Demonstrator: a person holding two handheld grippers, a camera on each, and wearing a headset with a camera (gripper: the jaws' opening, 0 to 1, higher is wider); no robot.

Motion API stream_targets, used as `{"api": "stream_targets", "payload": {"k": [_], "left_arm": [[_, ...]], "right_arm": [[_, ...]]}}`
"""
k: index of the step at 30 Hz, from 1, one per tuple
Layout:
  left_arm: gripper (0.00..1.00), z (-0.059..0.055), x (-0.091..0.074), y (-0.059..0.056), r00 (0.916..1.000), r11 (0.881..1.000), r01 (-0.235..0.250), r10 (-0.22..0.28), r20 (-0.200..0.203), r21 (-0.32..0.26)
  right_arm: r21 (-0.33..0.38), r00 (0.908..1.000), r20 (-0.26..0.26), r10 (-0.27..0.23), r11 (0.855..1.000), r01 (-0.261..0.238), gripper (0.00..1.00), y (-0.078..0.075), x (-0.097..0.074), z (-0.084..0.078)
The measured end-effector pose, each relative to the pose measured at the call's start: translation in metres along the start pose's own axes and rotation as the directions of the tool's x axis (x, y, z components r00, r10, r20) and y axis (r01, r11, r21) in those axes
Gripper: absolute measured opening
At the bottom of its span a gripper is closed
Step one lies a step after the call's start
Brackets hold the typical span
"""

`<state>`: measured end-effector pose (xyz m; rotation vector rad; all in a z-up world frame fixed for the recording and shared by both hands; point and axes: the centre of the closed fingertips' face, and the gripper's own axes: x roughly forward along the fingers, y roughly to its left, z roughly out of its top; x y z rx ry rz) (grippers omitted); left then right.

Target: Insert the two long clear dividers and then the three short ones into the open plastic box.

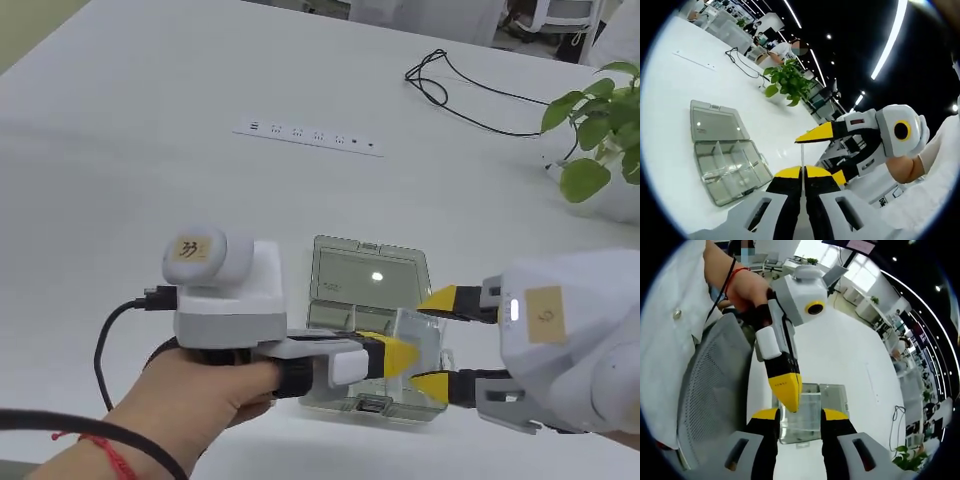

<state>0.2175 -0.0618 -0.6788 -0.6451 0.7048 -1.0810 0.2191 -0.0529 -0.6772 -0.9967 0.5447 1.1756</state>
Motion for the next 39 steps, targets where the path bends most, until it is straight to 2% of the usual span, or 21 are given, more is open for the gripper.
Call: {"api": "stream_targets", "payload": {"k": [4, 6, 8, 9, 11, 13, 15, 16, 18, 19, 20, 21, 22, 23, 25, 27, 28, 31, 33, 39], "left_arm": [[0.00, 0.000, -0.001, 0.002, 1.0000, 0.999, -0.002, 0.002, -0.004, 0.051], [0.00, 0.001, -0.004, 0.001, 1.0000, 0.993, 0.002, -0.001, -0.008, 0.117], [0.00, -0.001, -0.006, -0.001, 0.9996, 0.981, 0.016, -0.011, -0.026, 0.194], [0.00, -0.001, -0.007, -0.005, 0.9991, 0.971, 0.033, -0.026, -0.035, 0.237], [0.00, -0.003, -0.009, -0.009, 0.9979, 0.957, 0.054, -0.041, -0.050, 0.285], [0.00, -0.004, -0.011, -0.012, 0.9963, 0.933, 0.074, -0.054, -0.067, 0.353], [0.00, -0.005, -0.013, -0.017, 0.9936, 0.898, 0.105, -0.076, -0.084, 0.427], [0.00, -0.007, -0.014, -0.021, 0.9913, 0.877, 0.123, -0.087, -0.099, 0.465], [0.00, -0.008, -0.015, -0.025, 0.9887, 0.848, 0.144, -0.100, -0.112, 0.509], [0.00, -0.009, -0.015, -0.027, 0.9870, 0.838, 0.154, -0.106, -0.120, 0.523], [0.00, -0.010, -0.016, -0.030, 0.9848, 0.821, 0.169, -0.116, -0.129, 0.545], [0.00, -0.010, -0.016, -0.032, 0.9842, 0.812, 0.173, -0.122, -0.129, 0.557], [0.00, -0.010, -0.016, -0.035, 0.9826, 0.797, 0.183, -0.132, -0.131, 0.575], [0.00, -0.010, -0.016, -0.037, 0.9821, 0.792, 0.187, -0.135, -0.132, 0.581], [0.00, -0.010, -0.016, -0.039, 0.9806, 0.792, 0.195, -0.142, -0.135, 0.579], [0.00, -0.010, -0.017, -0.041, 0.9789, 0.781, 0.204, -0.151, -0.138, 0.591], [0.00, -0.010, -0.017, -0.042, 0.9781, 0.781, 0.207, -0.154, -0.139, 0.589], [0.00, -0.012, -0.018, -0.043, 0.9757, 0.769, 0.218, -0.159, -0.150, 0.601], [0.00, -0.013, -0.018, -0.043, 0.9749, 0.766, 0.222, -0.160, -0.154, 0.603], [0.00, -0.013, -0.020, -0.045, 0.9718, 0.760, 0.235, -0.175, -0.158, 0.606]], "right_arm": [[0.034, 0.9992, 0.038, 0.008, 0.999, -0.009, 0.34, -0.005, -0.007, 0.004], [0.066, 0.9976, 0.066, 0.022, 0.997, -0.026, 0.34, -0.008, -0.011, 0.005], [0.115, 0.9924, 0.108, 0.058, 0.991, -0.071, 0.33, -0.009, -0.016, 0.006], [0.129, 0.9877, 0.134, 0.080, 0.987, -0.098, 0.33, -0.011, -0.019, 0.008], [0.144, 0.9779, 0.170, 0.121, 0.979, -0.146, 0.31, -0.010, -0.025, 0.011], [0.156, 0.9637, 0.205, 0.172, 0.966, -0.205, 0.27, -0.009, -0.030, 0.013], [0.152, 0.9552, 0.215, 0.204, 0.959, -0.239, 0.24, -0.010, -0.035, 0.013], [0.153, 0.9443, 0.232, 0.233, 0.950, -0.272, 0.23, -0.008, -0.037, 0.016], [0.159, 0.9251, 0.257, 0.279, 0.932, -0.326, 0.22, -0.003, -0.040, 0.019], [0.158, 0.9147, 0.269, 0.302, 0.923, -0.351, 0.20, 0.000, -0.041, 0.022], [0.146, 0.9034, 0.278, 0.326, 0.915, -0.376, 0.19, 0.003, -0.042, 0.024], [0.143, 0.8980, 0.279, 0.341, 0.910, -0.390, 0.18, 0.005, -0.043, 0.025], [0.135, 0.8903, 0.277, 0.361, 0.903, -0.408, 0.17, 0.008, -0.042, 0.025], [0.133, 0.8872, 0.274, 0.371, 0.899, -0.417, 0.16, 0.010, -0.041, 0.025], [0.114, 0.8801, 0.261, 0.397, 0.893, -0.436, 0.15, 0.016, -0.040, 0.025], [0.105, 0.8737, 0.260, 0.411, 0.887, -0.449, 0.13, 0.019, -0.040, 0.026], [0.102, 0.8702, 0.261, 0.418, 0.884, -0.455, 0.11, 0.020, -0.040, 0.026], [0.099, 0.8542, 0.276, 0.441, 0.871, -0.481, 0.08, 0.024, -0.042, 0.030], [0.098, 0.8445, 0.283, 0.455, 0.862, -0.497, 0.06, 0.027, -0.043, 0.031], [0.097, 0.8289, 0.293, 0.477, 0.848, -0.522, 0.04, 0.029, -0.044, 0.031]]}}
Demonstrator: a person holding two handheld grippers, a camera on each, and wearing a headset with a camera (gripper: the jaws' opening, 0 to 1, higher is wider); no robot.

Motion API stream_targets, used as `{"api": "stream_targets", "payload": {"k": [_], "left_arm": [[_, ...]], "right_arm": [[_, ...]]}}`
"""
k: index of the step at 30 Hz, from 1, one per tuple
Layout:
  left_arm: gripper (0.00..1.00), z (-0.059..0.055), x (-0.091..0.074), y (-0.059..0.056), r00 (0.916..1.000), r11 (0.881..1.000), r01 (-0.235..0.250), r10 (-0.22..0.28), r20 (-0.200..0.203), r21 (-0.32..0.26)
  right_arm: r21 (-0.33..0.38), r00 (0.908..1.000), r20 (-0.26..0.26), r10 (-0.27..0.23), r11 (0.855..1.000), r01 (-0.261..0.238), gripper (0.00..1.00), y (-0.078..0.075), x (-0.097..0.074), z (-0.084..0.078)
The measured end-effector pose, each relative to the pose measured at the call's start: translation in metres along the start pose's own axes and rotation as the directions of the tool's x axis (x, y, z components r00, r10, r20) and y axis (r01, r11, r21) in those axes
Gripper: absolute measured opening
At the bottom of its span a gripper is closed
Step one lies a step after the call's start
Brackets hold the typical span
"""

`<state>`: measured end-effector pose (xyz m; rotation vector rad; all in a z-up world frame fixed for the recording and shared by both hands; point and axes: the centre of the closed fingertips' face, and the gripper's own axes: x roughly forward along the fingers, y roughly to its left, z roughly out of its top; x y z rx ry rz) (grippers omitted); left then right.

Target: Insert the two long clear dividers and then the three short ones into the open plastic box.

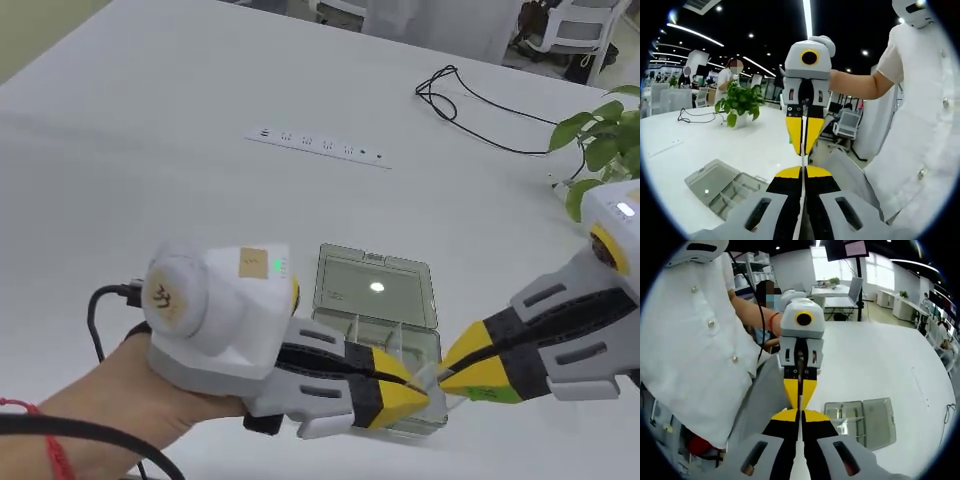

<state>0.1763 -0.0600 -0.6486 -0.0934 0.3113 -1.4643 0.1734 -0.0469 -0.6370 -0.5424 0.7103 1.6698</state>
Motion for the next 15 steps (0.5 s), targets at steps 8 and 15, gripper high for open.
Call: {"api": "stream_targets", "payload": {"k": [8, 15], "left_arm": [[0.00, -0.0024, -0.0008, -0.0003, 1.0000, 1.000, -0.004, 0.004, -0.002, 0.000], [0.00, -0.0060, -0.0021, 0.0014, 0.9998, 1.000, -0.016, 0.016, -0.009, 0.003]], "right_arm": [[-0.008, 0.9999, 0.003, 0.011, 1.000, -0.011, 0.03, 0.0023, 0.0033, 0.0004], [-0.019, 0.9999, -0.005, 0.009, 1.000, -0.009, 0.03, 0.0022, 0.0068, -0.0008]]}}
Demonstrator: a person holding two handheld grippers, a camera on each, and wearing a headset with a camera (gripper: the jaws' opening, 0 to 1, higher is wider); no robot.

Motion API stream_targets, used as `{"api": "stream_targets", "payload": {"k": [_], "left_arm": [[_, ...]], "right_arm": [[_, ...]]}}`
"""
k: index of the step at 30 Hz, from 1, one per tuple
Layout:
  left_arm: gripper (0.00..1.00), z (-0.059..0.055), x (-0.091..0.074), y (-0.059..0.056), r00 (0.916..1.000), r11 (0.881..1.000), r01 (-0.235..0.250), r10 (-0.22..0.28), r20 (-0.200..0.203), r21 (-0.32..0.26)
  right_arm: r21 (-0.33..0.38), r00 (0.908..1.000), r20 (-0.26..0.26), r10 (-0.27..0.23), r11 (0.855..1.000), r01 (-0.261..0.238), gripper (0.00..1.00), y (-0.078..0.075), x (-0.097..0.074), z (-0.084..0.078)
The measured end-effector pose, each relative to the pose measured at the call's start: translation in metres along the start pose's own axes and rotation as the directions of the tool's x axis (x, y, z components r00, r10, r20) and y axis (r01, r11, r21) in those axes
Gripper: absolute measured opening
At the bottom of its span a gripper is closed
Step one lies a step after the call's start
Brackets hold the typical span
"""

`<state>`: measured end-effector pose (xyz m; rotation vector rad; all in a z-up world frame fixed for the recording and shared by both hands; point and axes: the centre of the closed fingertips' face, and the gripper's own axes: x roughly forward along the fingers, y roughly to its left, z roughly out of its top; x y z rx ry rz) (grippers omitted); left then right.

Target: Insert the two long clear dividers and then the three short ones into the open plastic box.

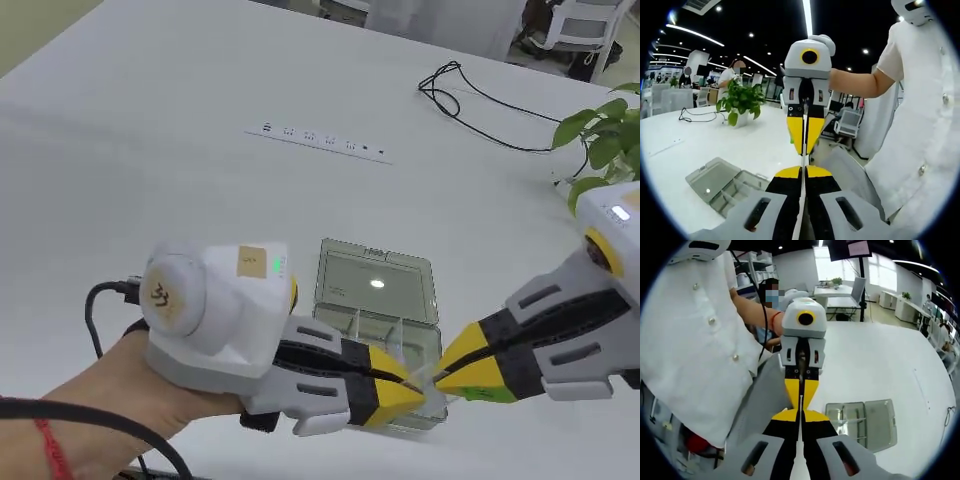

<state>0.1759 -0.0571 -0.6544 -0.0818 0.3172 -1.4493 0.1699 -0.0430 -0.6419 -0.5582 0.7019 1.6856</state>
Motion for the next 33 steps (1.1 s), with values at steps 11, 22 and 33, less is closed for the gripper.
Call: {"api": "stream_targets", "payload": {"k": [11, 22, 33], "left_arm": [[0.01, -0.007, -0.003, 0.003, 0.9996, 1.000, -0.021, 0.020, -0.020, -0.008], [0.07, -0.016, -0.010, 0.011, 0.9970, 0.997, -0.065, 0.064, -0.043, -0.031], [0.21, -0.024, -0.026, 0.028, 0.9869, 0.987, -0.153, 0.150, -0.059, -0.045]], "right_arm": [[-0.004, 0.9998, -0.005, -0.018, 1.000, 0.018, 0.03, -0.003, 0.001, -0.001], [0.007, 0.9981, -0.017, -0.060, 0.998, 0.060, 0.03, -0.012, -0.002, -0.005], [0.032, 0.9893, -0.049, -0.138, 0.990, 0.139, 0.03, -0.034, -0.009, -0.019]]}}
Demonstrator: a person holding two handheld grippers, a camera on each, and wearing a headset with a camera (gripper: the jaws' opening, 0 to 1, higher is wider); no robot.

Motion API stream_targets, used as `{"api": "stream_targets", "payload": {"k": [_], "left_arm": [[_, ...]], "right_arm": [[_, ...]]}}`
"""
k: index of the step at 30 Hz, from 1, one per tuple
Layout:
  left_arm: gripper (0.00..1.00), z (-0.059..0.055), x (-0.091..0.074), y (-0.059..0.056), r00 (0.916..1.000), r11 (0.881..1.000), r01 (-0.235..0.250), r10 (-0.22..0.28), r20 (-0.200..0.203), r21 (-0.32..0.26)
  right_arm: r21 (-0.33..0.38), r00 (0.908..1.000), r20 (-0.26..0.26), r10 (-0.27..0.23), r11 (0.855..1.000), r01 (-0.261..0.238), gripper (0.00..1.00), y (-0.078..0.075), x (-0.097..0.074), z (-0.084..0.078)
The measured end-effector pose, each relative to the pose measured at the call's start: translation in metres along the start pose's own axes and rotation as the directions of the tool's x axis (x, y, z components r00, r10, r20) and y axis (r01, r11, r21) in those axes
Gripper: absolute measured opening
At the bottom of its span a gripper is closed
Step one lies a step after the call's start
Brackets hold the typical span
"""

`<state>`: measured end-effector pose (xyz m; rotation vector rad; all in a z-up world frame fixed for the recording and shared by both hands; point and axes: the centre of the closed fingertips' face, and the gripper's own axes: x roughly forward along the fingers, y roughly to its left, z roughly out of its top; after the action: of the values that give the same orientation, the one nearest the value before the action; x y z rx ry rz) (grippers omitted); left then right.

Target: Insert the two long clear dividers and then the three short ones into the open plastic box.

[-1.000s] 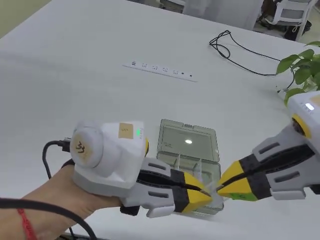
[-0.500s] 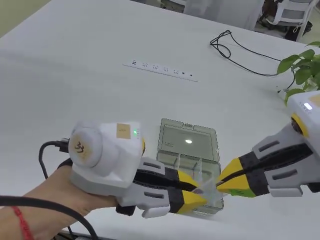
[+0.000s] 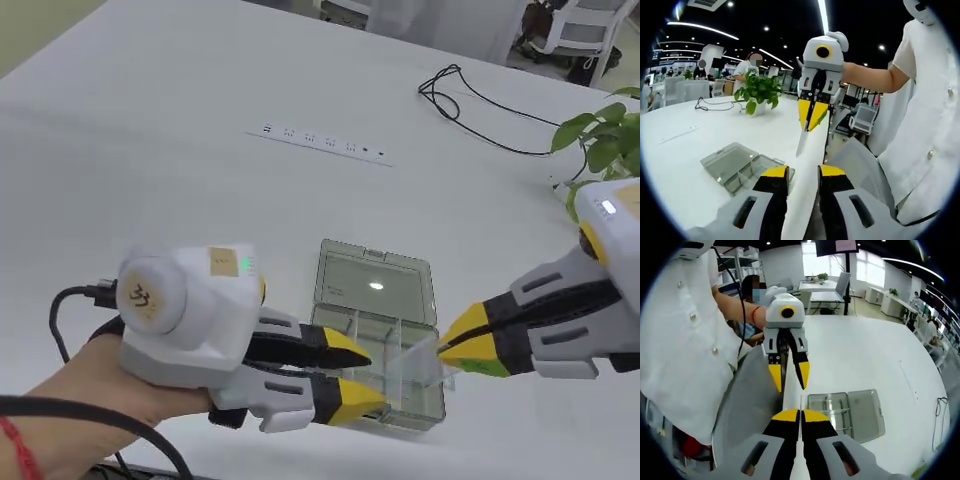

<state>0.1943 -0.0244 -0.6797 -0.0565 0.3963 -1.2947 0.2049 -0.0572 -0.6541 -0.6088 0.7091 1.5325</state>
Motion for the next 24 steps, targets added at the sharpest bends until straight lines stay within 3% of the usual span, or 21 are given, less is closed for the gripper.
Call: {"api": "stream_targets", "payload": {"k": [10, 24], "left_arm": [[0.38, -0.008, -0.008, 0.014, 0.9980, 0.998, -0.060, 0.060, -0.018, -0.007], [0.65, -0.026, -0.014, 0.034, 0.9923, 0.993, -0.116, 0.115, -0.047, -0.017]], "right_arm": [[0.018, 0.9987, -0.023, -0.045, 0.999, 0.045, 0.03, -0.019, 0.005, -0.007], [0.045, 0.9960, -0.052, -0.073, 0.996, 0.076, 0.03, -0.049, 0.029, -0.021]]}}
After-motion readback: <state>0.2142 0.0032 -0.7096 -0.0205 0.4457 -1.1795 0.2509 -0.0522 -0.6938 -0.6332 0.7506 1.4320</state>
